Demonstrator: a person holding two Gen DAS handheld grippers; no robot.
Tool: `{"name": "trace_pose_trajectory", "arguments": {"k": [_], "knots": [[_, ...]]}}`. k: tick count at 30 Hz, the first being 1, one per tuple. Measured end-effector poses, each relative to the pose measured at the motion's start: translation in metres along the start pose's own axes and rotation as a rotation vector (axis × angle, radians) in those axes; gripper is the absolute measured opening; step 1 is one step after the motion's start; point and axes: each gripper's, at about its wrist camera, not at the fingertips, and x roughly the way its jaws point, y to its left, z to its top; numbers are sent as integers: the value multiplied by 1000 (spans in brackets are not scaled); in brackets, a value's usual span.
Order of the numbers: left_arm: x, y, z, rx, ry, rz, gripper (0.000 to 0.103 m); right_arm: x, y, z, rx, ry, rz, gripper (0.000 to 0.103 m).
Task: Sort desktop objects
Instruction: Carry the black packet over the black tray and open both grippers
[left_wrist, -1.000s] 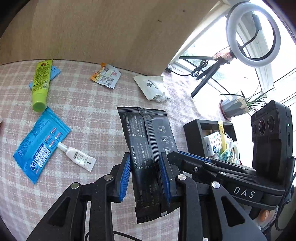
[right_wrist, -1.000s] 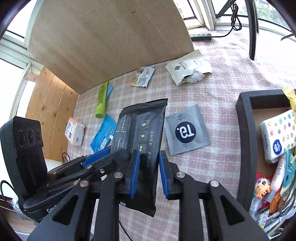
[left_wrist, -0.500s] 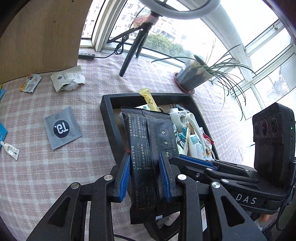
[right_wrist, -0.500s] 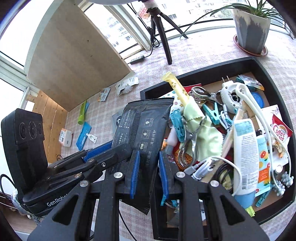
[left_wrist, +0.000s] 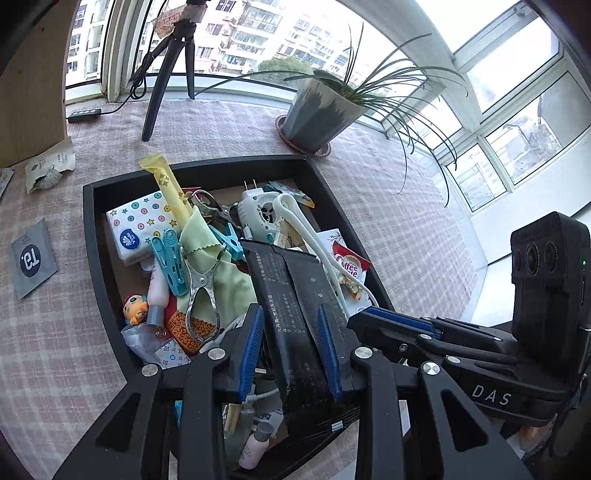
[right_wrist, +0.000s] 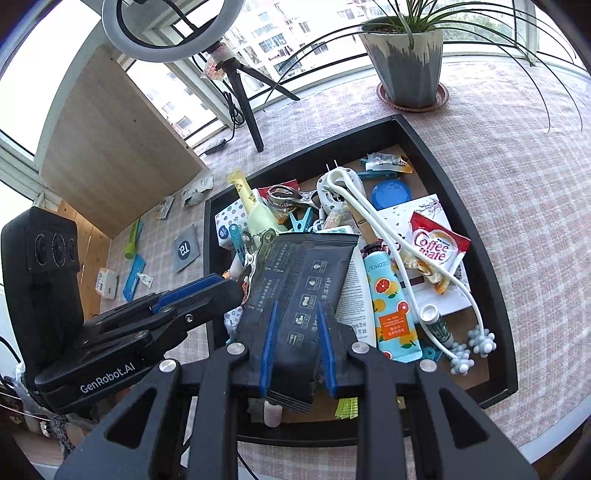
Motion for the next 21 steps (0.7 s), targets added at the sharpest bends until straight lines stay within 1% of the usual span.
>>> {"name": "trace_pose_trajectory", "arguments": {"k": [5, 12, 16, 21], "knots": [[-11, 9, 2, -25, -19, 25, 28, 1, 12, 7, -28, 0, 8, 23], [-28, 41, 1, -37, -22, 90, 28, 21, 54, 13, -94, 5, 15, 23], [-41, 71, 0, -50, -18, 134, 28, 44, 87, 16, -145, 31, 7, 23], [-65, 127, -2, -98, -19, 209, 28, 71, 129, 18, -198, 53, 1, 24]]}}
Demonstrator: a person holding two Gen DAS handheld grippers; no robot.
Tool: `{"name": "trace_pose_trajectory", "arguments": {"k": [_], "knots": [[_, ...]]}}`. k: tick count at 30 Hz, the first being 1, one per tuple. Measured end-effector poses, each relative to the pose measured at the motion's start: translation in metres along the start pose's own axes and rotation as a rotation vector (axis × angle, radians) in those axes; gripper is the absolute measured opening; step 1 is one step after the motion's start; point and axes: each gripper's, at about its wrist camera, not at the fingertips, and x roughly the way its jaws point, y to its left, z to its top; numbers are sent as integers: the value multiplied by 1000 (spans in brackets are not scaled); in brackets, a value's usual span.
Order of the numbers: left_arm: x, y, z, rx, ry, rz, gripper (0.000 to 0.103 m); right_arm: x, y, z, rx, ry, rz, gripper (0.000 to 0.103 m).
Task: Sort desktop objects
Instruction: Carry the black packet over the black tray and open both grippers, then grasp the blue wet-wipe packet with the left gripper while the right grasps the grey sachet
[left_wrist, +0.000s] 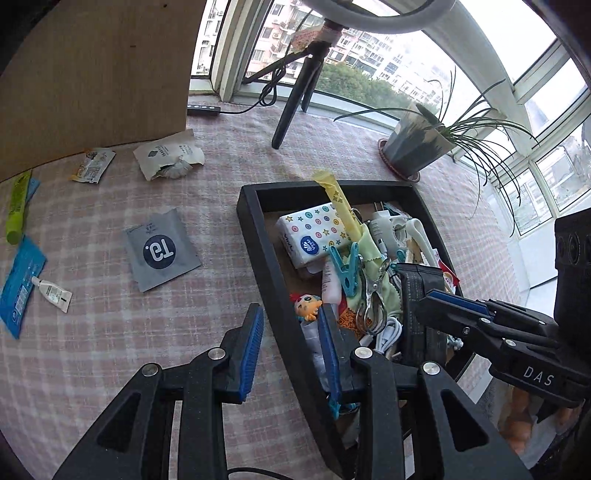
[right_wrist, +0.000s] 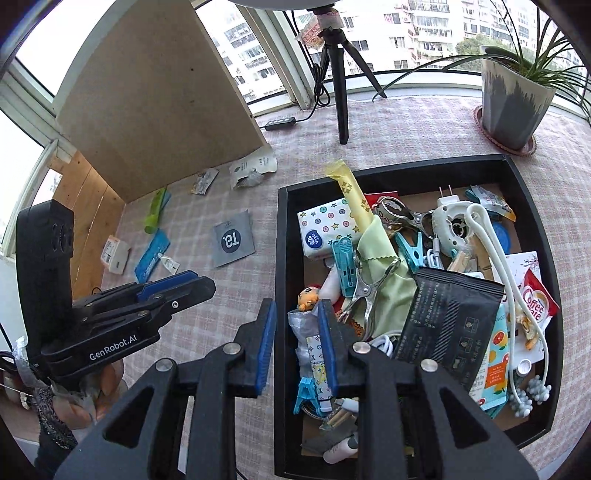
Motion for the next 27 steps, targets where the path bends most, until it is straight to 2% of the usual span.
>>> {"name": "trace_pose_trajectory", "arguments": {"k": [7, 13, 17, 19, 27], "knots": [[-24, 72, -2, -34, -23, 98, 28, 39, 52, 12, -44, 30, -12, 29], [-35, 123, -4, -56, -23, 144, 28, 72, 86, 23, -63, 56, -28, 40], [-36, 152, -2, -53, -18, 175, 36, 92, 102, 32, -97, 83, -68, 55], [-35, 166, 1, -35, -11, 209, 51, 102, 106, 37, -107, 96, -84, 56], [-19, 240, 9, 4, 78, 332, 65, 157, 104, 64, -107, 173, -137, 59]]}}
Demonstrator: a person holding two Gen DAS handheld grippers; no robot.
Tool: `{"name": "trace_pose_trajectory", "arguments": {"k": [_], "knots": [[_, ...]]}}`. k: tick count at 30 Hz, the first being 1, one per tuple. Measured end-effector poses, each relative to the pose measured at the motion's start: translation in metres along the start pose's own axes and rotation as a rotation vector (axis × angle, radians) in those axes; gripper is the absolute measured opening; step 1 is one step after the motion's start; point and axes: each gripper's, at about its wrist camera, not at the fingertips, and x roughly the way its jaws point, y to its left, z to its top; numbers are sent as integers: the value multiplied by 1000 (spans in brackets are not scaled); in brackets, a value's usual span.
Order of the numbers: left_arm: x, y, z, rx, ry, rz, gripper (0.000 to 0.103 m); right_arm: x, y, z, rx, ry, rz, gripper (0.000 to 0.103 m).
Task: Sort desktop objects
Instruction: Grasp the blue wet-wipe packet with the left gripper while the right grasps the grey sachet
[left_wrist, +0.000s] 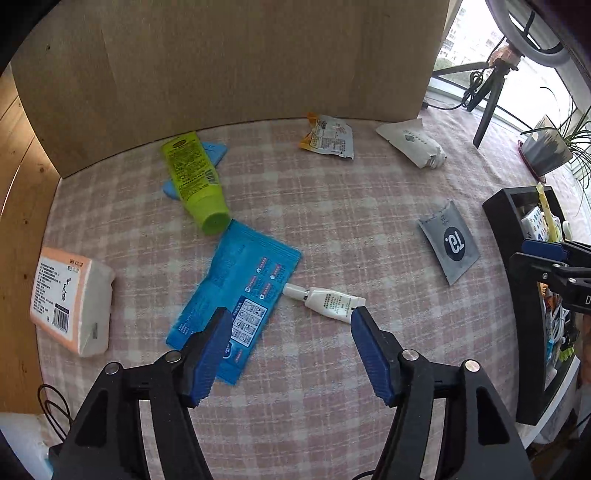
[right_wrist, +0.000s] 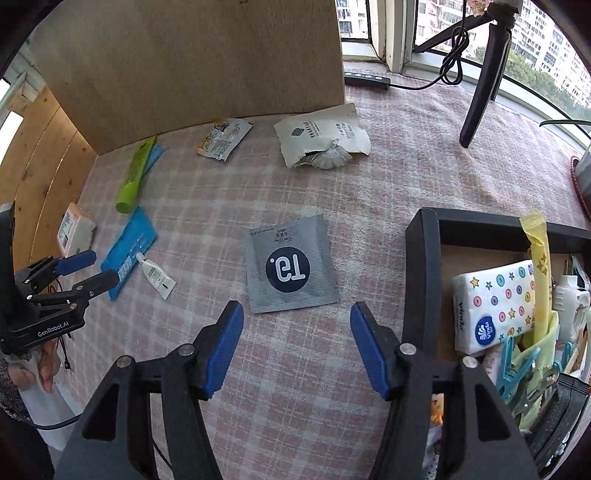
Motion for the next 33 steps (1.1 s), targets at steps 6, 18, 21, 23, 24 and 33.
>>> {"name": "trace_pose_trajectory", "arguments": {"k": [6, 18, 21, 23, 24, 33], "knots": [[32, 26, 1, 23, 76, 32, 70, 34, 10, 17, -15, 58, -17, 60], [58, 40, 7, 46, 99, 45, 91, 64, 22, 34, -60, 100, -86, 80], [58, 44, 7, 37, 84, 42, 94, 66, 36, 31, -110, 111, -90, 80], [56, 43, 4, 34, 76, 40, 92, 69, 46, 26, -164, 118, -147, 81], [55, 43, 2, 31, 70, 40, 91, 71, 51, 24, -190, 117, -171, 80], [39, 33, -11, 67, 32, 30, 52, 54, 45, 24, -139, 102, -139, 49]]}}
